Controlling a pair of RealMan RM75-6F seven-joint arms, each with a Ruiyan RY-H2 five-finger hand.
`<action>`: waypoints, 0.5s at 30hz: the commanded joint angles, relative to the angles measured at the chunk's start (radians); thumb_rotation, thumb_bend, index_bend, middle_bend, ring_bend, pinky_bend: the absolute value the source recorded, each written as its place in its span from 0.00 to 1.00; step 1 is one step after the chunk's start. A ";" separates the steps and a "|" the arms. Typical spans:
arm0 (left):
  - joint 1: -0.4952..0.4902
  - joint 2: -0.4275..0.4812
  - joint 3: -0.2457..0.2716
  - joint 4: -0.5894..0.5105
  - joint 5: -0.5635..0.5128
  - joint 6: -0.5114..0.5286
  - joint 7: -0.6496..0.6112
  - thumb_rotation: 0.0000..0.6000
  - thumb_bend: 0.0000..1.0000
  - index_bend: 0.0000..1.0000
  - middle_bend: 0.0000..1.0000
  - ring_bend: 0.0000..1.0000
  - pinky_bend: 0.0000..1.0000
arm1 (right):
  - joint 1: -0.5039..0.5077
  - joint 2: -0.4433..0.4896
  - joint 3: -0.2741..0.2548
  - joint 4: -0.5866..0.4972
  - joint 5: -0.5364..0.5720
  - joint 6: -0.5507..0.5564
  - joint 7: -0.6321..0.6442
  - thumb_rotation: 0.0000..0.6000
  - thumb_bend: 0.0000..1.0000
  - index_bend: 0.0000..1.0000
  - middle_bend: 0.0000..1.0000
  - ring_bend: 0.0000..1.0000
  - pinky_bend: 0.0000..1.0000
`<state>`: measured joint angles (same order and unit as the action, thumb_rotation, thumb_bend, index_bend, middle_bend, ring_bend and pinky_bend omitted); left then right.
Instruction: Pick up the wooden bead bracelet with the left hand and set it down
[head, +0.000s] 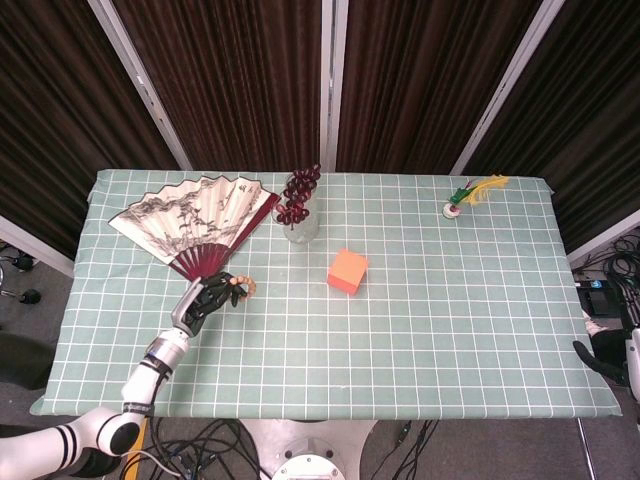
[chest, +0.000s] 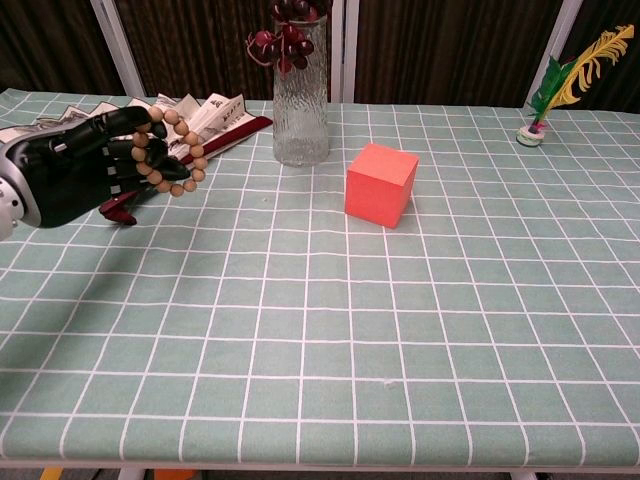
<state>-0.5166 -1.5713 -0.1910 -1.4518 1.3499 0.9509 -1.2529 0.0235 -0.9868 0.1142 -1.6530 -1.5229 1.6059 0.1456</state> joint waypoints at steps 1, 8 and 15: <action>0.001 0.001 0.000 -0.001 -0.001 -0.002 0.001 0.75 0.51 0.56 0.68 0.43 0.17 | 0.000 0.000 0.000 0.001 -0.001 0.001 0.001 1.00 0.07 0.00 0.12 0.00 0.00; 0.006 0.004 -0.005 -0.014 -0.008 -0.005 0.009 0.85 0.64 0.55 0.67 0.43 0.17 | -0.002 -0.001 -0.001 0.005 -0.003 0.003 0.006 1.00 0.07 0.00 0.12 0.00 0.00; 0.009 0.007 -0.007 -0.024 -0.006 -0.005 0.013 0.92 0.75 0.54 0.65 0.43 0.17 | -0.004 -0.002 -0.001 0.010 -0.005 0.009 0.013 1.00 0.07 0.00 0.12 0.00 0.00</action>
<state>-0.5078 -1.5642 -0.1974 -1.4760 1.3444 0.9454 -1.2401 0.0191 -0.9891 0.1132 -1.6429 -1.5279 1.6150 0.1589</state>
